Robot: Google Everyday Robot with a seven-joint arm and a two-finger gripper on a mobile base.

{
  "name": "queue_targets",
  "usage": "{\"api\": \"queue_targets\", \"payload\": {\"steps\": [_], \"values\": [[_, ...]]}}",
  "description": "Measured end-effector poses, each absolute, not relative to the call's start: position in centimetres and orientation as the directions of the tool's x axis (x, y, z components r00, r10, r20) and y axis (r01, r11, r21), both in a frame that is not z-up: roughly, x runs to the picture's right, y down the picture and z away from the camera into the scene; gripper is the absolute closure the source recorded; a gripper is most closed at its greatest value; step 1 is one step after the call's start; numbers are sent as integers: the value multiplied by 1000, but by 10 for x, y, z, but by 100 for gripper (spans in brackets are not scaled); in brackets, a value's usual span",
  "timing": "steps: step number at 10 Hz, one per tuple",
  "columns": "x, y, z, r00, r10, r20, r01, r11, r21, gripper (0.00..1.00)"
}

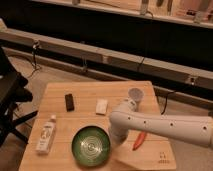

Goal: Push the ceramic bowl across the table

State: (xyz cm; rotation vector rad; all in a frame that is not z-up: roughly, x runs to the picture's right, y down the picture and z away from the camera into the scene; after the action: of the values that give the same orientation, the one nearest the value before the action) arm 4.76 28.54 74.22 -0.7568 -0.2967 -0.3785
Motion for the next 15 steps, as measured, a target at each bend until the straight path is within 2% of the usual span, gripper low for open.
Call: {"api": "queue_targets", "payload": {"steps": [15], "values": [[12,284,744,873,-250,420,471,658,-588,98]]}}
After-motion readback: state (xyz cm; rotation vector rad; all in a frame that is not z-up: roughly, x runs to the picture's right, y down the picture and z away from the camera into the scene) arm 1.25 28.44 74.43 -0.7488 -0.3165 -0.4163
